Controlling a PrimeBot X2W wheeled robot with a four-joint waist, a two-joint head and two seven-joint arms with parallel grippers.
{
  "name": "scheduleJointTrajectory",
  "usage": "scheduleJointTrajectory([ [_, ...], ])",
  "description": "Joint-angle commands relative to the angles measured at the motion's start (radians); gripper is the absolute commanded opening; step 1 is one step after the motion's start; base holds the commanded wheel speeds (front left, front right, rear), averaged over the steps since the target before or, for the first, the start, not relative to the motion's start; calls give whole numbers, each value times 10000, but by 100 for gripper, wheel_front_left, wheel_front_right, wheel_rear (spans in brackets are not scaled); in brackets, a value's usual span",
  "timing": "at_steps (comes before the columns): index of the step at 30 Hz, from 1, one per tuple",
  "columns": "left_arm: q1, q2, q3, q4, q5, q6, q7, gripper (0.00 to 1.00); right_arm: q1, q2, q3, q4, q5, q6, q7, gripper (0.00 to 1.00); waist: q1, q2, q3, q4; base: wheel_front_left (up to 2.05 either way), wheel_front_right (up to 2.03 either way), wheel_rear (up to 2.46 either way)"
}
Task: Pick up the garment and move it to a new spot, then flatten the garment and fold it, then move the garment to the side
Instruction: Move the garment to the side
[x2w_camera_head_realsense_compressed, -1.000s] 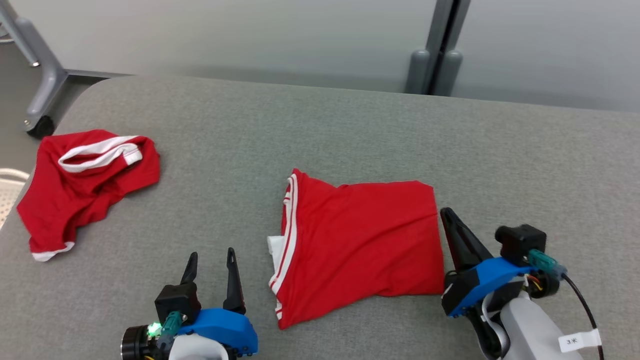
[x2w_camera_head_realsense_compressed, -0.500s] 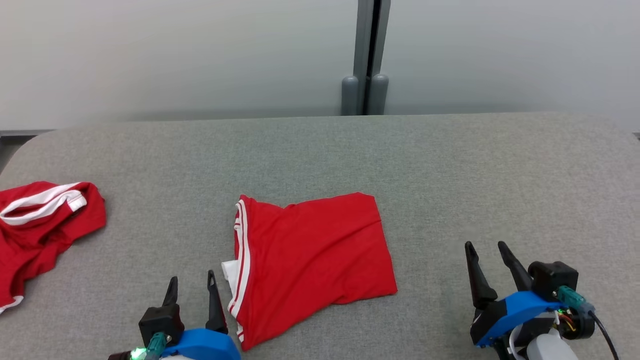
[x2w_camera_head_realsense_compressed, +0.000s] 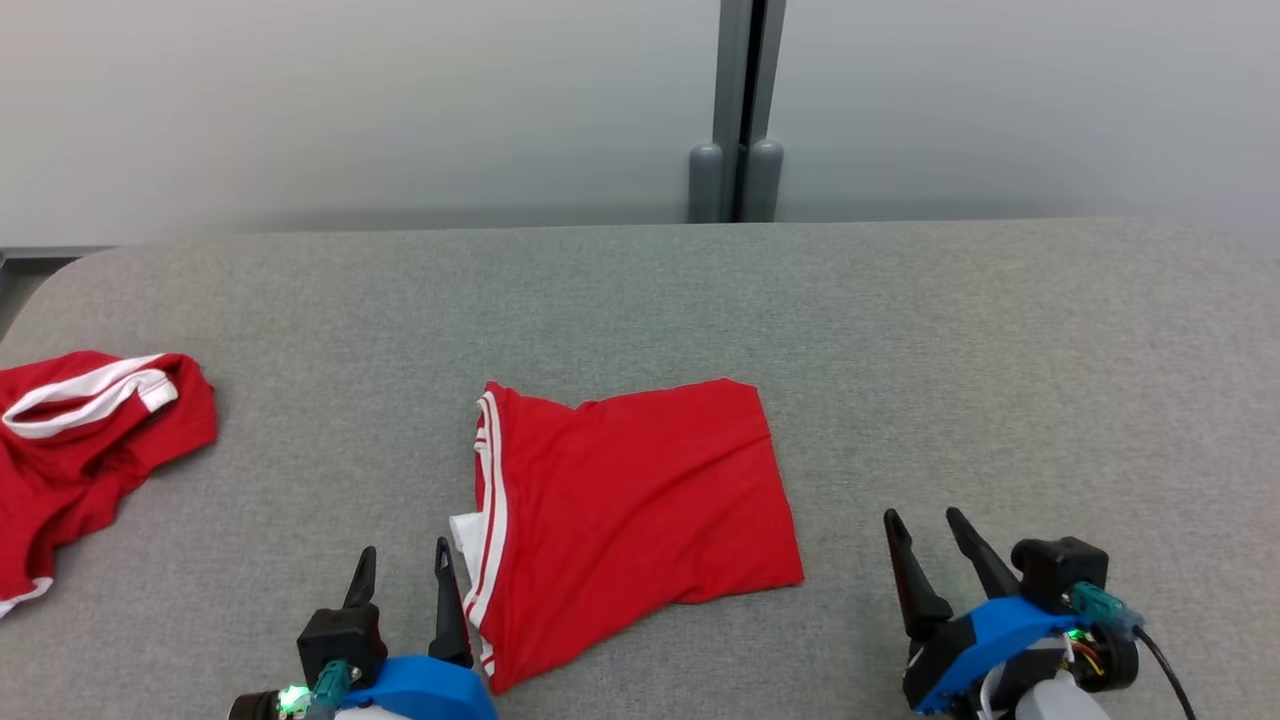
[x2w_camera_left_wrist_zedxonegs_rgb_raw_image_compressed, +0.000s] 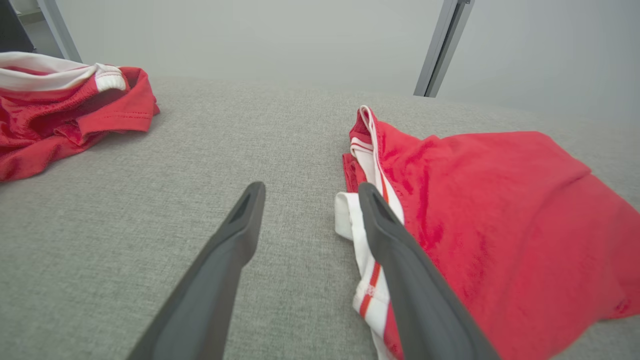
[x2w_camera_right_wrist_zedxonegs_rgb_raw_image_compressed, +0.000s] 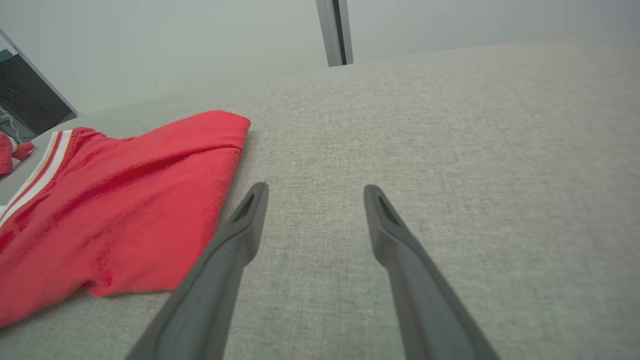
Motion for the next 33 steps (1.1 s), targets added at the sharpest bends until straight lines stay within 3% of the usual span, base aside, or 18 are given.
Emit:
scheduleJointTrajectory([
  [1, -213, 4, -183, -31, -74, -14, -48, 100, -453, 2, 312, 193, 186, 1, -28, 100, 1, 1, 324, 352, 0, 0, 0],
  [8, -560, 1, -815, -57, -255, 163, -48, 100, -1762, -7, 952, 1308, 627, 1, -28, 100, 1, 1, 958, 1419, 0, 0, 0],
  [16, -706, -5, -1000, -161, -255, 285, -47, 100, -2799, -27, 894, 3222, 745, 1, -29, 100, 1, 1, 1319, 2262, 0, 0, 0],
  [17, -716, -5, -1003, -174, -251, 283, -48, 100, -2911, -23, 914, 3407, 768, 1, -25, 89, 1, 1, 1344, 2322, 0, 0, 0],
  [18, -712, -5, -988, -196, -249, 289, -48, 100, -2953, -19, 974, 3591, 847, 1, -1, 6, 1, 1, 1350, 2348, 0, 0, 0],
  [19, -698, -3, -972, -211, -242, 293, -48, 100, -2927, -6, 1029, 3779, 944, 1, 2, 0, 1, 1, 1349, 2361, 0, 0, 0],
  [26, -654, -3, -917, -251, -164, 181, -48, 100, -2739, -45, 949, 3147, 1242, 0, -13, 0, 1, 1, 1149, 1817, 0, 0, 0],
  [33, -708, -2, -1091, -142, -75, -20, -47, 100, -2344, -27, 1374, 1925, 1509, 1, -16, 0, 1, 1, 698, 45, 0, 0, 0],
])
